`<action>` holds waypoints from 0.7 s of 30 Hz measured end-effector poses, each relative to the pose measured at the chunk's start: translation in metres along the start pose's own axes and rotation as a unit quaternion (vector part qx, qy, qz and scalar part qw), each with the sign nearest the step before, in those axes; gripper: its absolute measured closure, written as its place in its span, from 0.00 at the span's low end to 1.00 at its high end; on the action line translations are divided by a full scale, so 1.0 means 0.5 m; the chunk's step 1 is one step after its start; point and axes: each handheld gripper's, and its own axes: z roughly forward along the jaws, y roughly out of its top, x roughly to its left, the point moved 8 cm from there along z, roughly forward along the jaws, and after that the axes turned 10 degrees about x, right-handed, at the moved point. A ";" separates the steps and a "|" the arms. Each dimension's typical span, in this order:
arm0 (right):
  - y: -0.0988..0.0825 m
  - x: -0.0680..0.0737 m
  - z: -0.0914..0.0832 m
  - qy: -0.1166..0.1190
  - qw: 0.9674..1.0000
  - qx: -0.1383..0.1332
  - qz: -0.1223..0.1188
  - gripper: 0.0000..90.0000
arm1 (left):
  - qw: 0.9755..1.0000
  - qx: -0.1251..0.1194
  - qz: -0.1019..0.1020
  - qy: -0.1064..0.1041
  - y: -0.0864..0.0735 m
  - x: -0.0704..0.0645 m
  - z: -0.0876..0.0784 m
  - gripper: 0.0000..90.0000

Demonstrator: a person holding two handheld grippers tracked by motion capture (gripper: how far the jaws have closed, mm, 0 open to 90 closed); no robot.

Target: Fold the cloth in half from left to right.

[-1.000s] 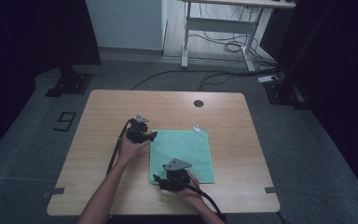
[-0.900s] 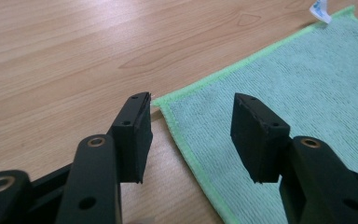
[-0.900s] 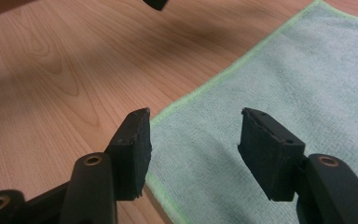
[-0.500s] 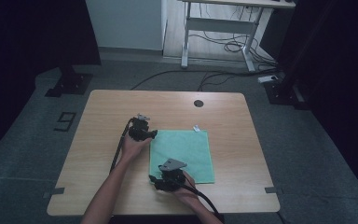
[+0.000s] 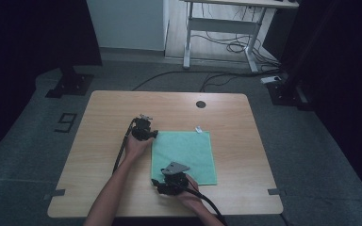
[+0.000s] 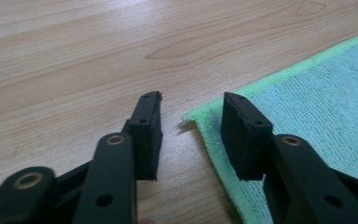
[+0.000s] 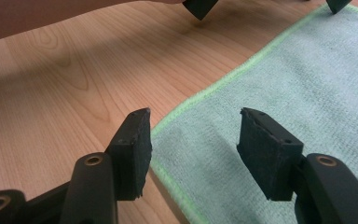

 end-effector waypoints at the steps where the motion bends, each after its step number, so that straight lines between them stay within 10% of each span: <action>1: 0.000 0.000 0.000 0.000 1.000 0.000 0.000 0.49 | 1.000 -0.001 0.004 -0.003 0.001 -0.002 0.001 0.67; 12: -0.002 0.001 -0.005 0.000 1.000 -0.003 0.000 0.49 | 0.999 0.001 0.024 -0.028 -0.004 -0.021 -0.001 0.95; 21: -0.012 0.000 -0.016 0.005 1.000 -0.003 -0.003 0.53 | 0.998 -0.026 0.032 -0.039 0.008 -0.037 -0.035 0.97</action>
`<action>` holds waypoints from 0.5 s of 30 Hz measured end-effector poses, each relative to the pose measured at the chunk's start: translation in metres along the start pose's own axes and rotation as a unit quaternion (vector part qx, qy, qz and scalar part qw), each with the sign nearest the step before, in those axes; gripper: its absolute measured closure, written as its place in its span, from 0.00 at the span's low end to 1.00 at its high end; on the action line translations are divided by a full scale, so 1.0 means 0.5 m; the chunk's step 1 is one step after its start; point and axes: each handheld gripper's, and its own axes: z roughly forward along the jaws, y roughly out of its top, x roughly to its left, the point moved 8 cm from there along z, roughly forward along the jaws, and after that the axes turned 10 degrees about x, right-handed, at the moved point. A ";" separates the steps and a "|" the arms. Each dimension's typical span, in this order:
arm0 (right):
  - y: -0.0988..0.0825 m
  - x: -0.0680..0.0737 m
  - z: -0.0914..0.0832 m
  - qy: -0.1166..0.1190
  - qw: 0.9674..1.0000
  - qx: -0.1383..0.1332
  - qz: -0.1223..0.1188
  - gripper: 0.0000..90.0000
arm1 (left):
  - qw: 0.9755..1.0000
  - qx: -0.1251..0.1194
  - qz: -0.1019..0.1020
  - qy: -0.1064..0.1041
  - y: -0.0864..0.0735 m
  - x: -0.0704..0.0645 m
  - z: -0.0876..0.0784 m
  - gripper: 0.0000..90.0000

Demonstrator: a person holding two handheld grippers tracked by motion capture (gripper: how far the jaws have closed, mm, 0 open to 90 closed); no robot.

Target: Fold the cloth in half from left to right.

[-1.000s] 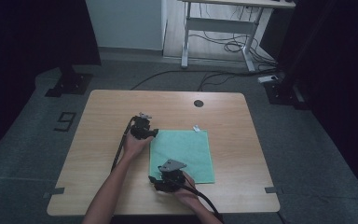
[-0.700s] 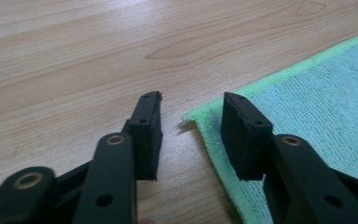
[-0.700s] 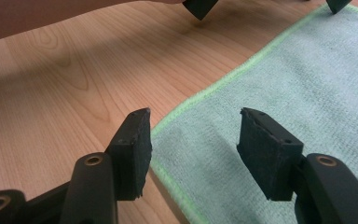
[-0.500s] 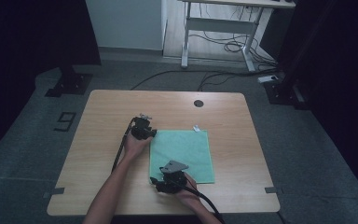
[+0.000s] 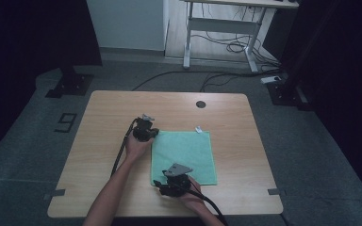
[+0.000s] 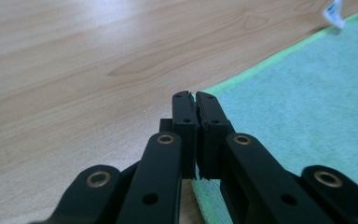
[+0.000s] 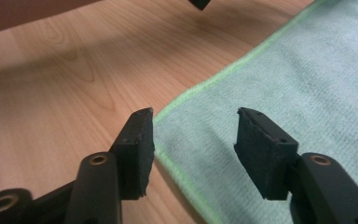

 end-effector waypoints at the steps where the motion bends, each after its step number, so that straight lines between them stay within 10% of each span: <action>1: -0.003 0.003 -0.004 0.004 1.000 0.000 -0.002 0.55 | 1.000 -0.003 0.001 -0.001 0.002 -0.004 -0.005 0.97; 15: 0.008 0.046 0.029 0.031 0.999 0.021 -0.032 0.61 | 1.000 0.002 0.006 0.002 0.003 -0.019 -0.018 0.97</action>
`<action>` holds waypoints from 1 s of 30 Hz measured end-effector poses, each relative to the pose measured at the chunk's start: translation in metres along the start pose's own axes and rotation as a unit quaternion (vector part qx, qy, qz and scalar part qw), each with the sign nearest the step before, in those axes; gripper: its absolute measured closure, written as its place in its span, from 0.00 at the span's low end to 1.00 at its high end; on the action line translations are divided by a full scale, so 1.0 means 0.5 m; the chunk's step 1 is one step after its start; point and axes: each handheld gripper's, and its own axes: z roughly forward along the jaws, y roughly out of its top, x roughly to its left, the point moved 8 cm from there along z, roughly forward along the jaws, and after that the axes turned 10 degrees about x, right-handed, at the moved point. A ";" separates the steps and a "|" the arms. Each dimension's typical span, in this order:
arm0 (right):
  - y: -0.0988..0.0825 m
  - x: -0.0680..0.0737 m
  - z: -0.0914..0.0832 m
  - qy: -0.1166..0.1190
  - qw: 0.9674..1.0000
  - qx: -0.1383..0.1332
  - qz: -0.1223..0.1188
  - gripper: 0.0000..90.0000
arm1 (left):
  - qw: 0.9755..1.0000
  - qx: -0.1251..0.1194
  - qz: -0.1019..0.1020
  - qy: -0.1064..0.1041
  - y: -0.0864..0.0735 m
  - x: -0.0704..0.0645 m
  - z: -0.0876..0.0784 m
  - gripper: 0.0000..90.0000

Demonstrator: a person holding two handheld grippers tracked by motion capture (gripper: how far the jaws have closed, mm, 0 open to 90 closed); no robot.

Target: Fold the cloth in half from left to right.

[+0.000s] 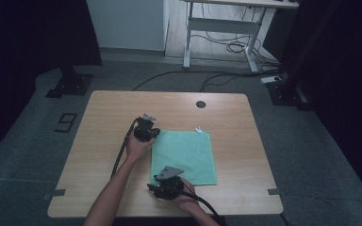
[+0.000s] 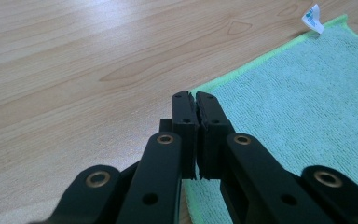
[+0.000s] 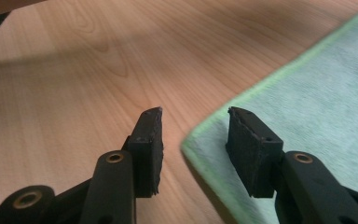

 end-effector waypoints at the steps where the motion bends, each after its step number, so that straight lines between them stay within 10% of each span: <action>1: 0.002 0.005 0.000 0.000 1.000 -0.001 -0.004 0.62 | 1.000 0.000 0.000 0.000 0.000 0.000 -0.001 0.97; 13: -0.002 0.005 0.012 -0.004 1.000 0.019 -0.005 0.65 | 1.000 0.005 0.003 0.004 -0.002 0.000 -0.004 0.97; 24: -0.003 -0.005 0.012 -0.042 0.999 0.020 -0.012 0.87 | 1.000 0.000 0.006 0.007 0.001 -0.005 -0.016 0.97; 30: -0.003 -0.020 0.009 -0.021 0.999 0.021 0.014 0.94 | 1.000 -0.009 0.004 0.007 0.005 -0.007 -0.028 0.96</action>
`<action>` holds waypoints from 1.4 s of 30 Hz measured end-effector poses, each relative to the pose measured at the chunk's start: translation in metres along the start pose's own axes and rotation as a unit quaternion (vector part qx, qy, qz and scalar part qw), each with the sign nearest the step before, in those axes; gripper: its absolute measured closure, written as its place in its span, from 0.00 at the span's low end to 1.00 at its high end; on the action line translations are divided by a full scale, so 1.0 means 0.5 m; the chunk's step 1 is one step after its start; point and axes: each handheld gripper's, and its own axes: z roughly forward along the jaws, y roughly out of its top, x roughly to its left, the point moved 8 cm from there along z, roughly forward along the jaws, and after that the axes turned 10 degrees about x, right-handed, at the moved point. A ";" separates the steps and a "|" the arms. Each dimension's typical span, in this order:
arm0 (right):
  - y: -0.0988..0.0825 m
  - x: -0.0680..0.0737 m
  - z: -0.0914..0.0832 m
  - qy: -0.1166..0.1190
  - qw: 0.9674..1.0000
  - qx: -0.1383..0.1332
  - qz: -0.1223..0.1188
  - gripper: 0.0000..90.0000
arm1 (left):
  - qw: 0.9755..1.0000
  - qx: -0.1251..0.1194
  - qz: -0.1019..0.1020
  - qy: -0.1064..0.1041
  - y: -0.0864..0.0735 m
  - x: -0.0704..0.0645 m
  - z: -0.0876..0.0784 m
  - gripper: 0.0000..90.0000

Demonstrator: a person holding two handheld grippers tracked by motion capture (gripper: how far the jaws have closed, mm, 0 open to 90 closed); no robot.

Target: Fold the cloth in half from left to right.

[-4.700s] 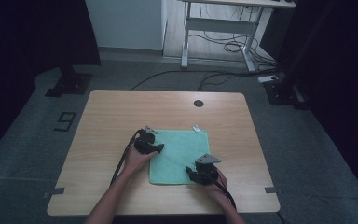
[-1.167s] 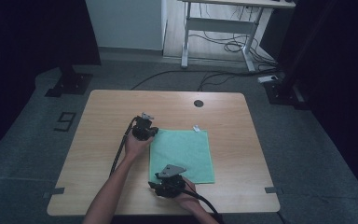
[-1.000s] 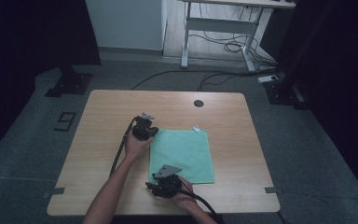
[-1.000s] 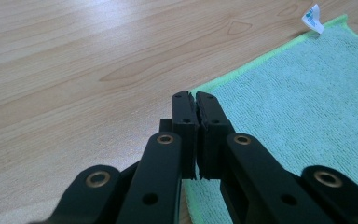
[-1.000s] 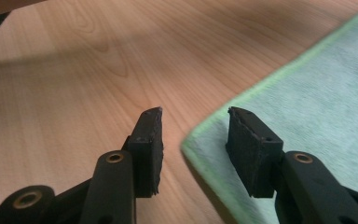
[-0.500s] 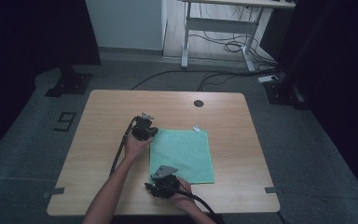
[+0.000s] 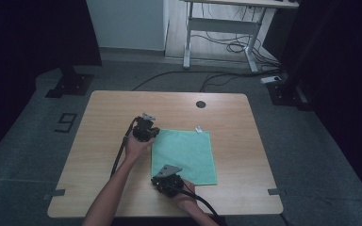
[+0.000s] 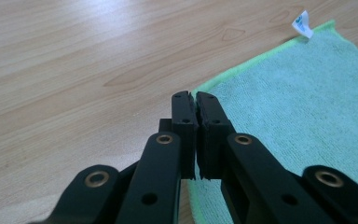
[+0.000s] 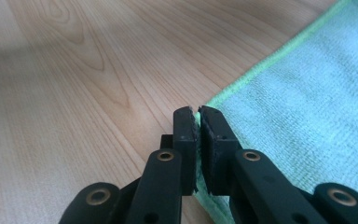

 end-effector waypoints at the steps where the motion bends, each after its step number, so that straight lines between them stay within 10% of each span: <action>1: 0.000 -0.003 -0.002 0.005 1.000 -0.005 0.003 0.94 | 1.000 -0.002 -0.001 0.000 0.001 0.000 -0.002 0.96; 12: 0.029 -0.009 -0.058 0.035 0.997 -0.061 0.037 0.94 | 1.000 -0.023 -0.005 -0.008 0.012 -0.005 -0.032 0.97; 42: 0.079 0.035 -0.076 0.041 0.993 -0.106 0.034 0.95 | 0.998 -0.049 0.015 -0.025 0.056 -0.031 -0.102 0.98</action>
